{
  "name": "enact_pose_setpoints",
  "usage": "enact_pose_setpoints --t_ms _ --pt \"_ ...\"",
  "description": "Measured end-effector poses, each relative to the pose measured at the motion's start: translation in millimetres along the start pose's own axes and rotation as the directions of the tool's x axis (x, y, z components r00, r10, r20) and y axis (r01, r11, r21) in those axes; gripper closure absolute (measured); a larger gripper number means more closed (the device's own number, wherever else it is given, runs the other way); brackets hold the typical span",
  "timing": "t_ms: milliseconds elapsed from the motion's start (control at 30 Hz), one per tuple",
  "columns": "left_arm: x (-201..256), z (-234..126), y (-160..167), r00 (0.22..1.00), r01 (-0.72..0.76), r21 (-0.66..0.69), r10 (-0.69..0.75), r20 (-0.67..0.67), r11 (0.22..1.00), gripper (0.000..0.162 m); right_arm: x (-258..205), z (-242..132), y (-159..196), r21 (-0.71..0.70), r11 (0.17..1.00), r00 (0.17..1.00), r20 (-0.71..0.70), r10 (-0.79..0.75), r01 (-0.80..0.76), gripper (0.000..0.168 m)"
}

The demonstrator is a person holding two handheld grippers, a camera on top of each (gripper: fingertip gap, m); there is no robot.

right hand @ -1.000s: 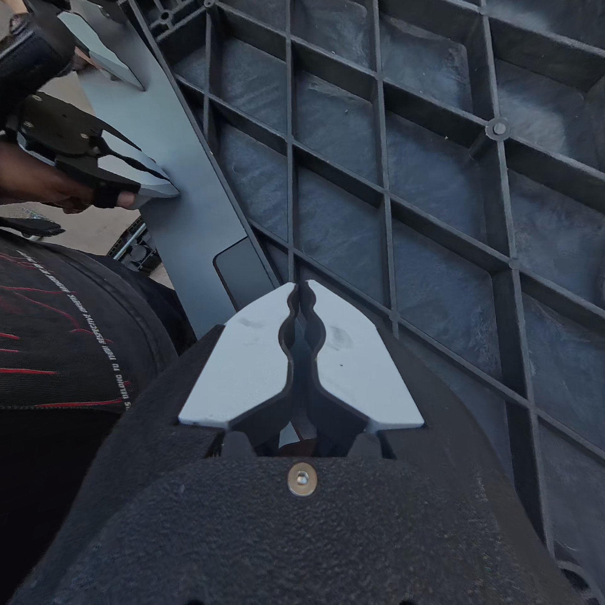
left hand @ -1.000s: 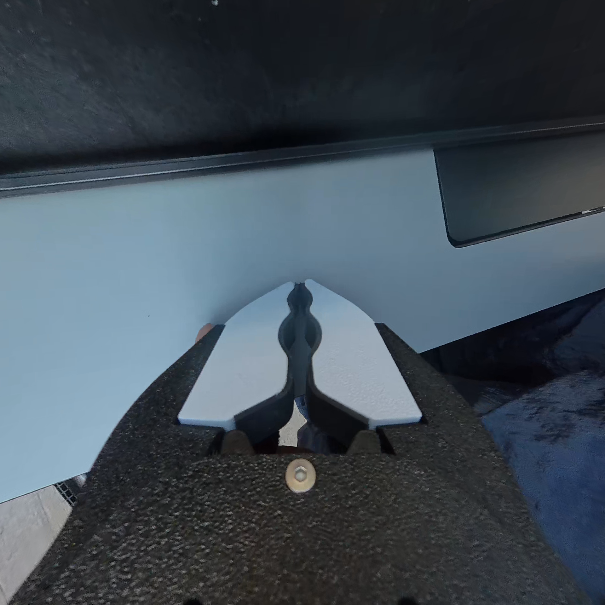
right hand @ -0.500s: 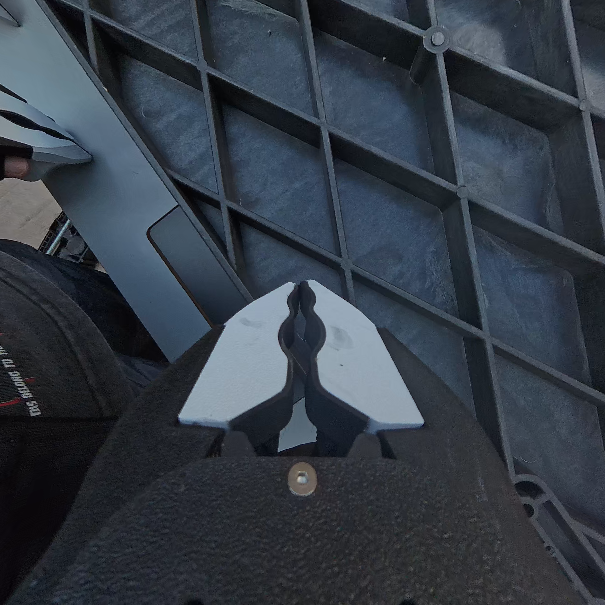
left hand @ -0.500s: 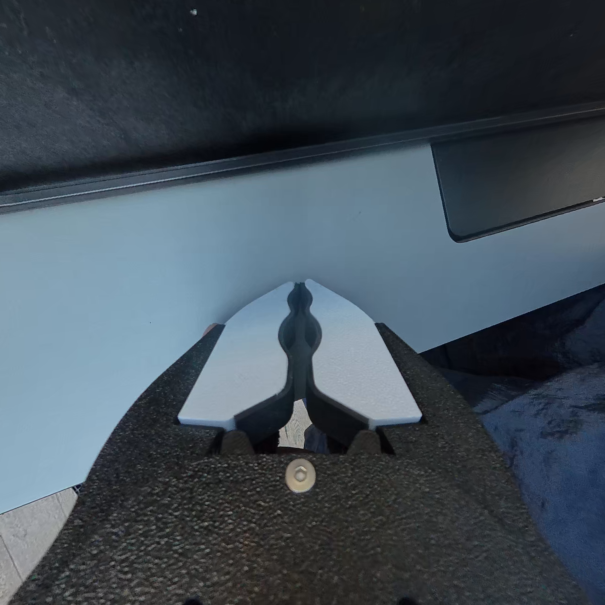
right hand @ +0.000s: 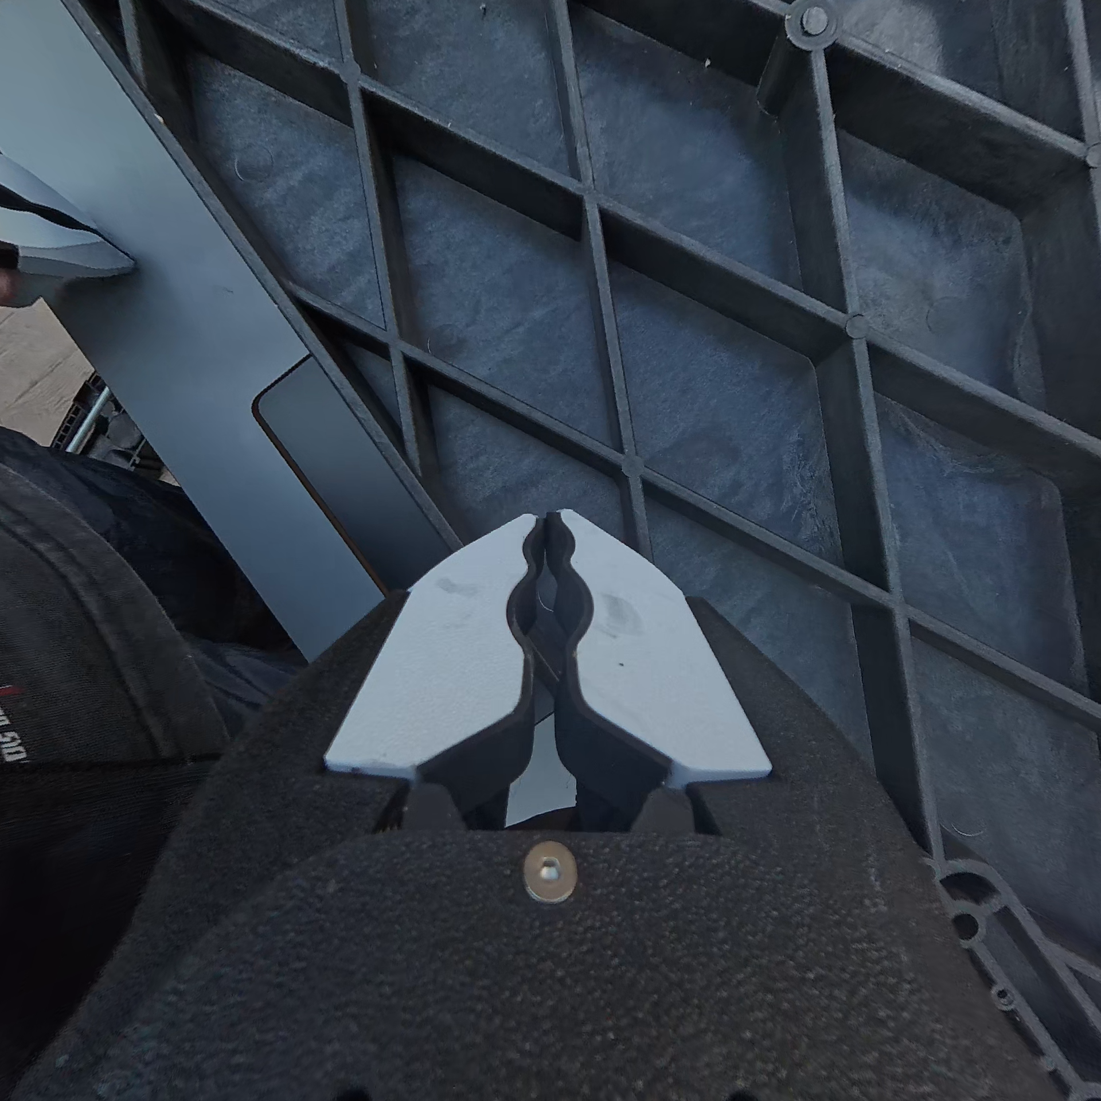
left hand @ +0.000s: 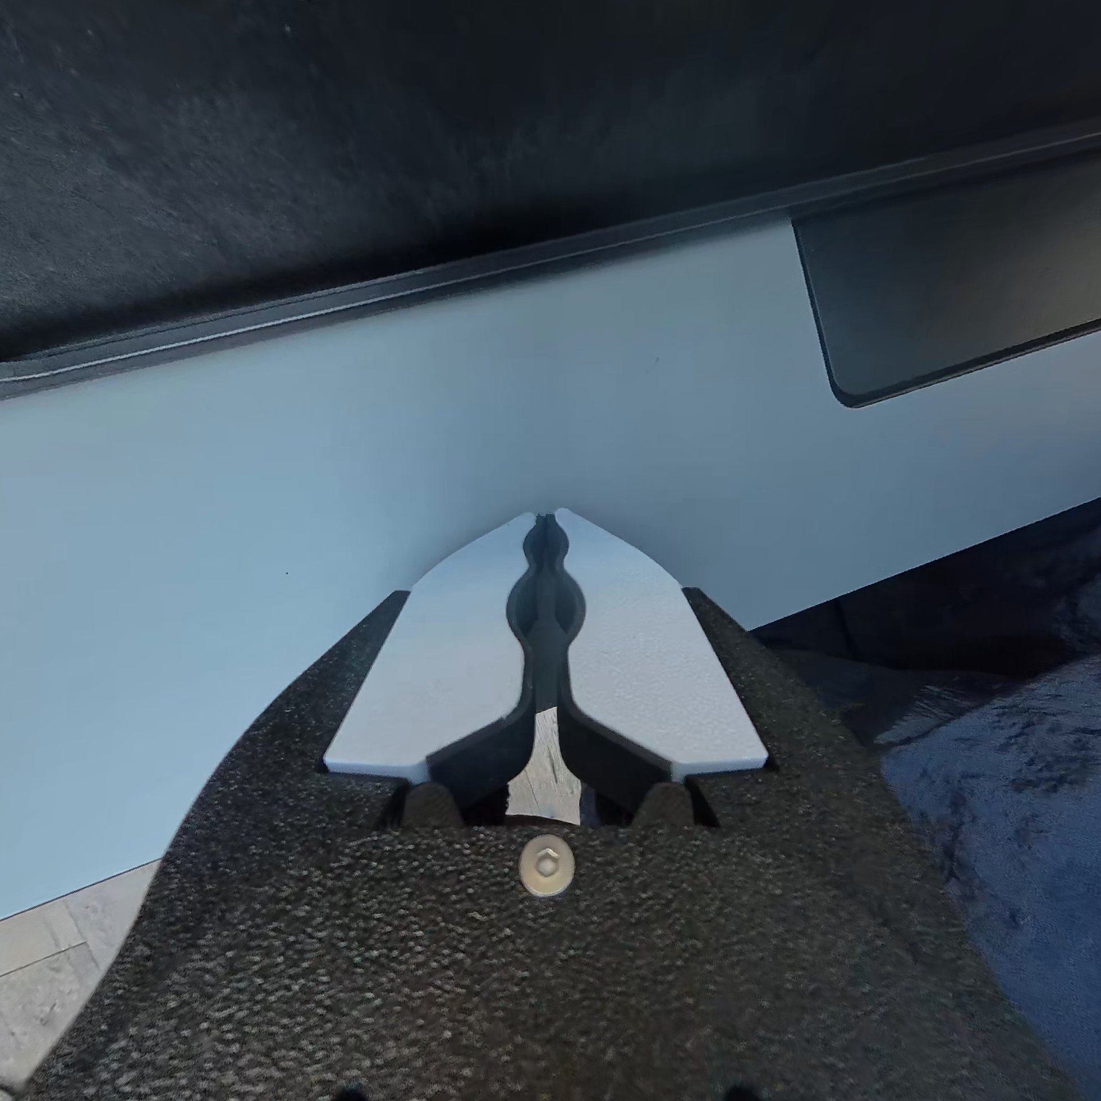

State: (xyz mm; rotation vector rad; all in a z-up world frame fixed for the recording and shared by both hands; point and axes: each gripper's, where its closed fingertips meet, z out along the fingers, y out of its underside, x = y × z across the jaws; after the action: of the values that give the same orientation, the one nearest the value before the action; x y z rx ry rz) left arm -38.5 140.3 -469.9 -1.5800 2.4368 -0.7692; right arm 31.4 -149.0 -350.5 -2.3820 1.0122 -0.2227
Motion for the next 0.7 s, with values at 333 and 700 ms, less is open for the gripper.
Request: enact_pose_setpoints --t_ms 333,700 --pt "-10 -8 -7 0.993 -0.089 0.026 0.087 0.085 0.996 0.162 0 2 3 -0.015 1.0 1.0 -0.004 0.0 0.0 0.168" --pt "-3 -8 -12 0.985 -0.162 0.041 0.159 0.071 0.986 0.162 -1 5 6 -0.034 0.999 1.0 -0.015 0.004 -0.004 0.168"
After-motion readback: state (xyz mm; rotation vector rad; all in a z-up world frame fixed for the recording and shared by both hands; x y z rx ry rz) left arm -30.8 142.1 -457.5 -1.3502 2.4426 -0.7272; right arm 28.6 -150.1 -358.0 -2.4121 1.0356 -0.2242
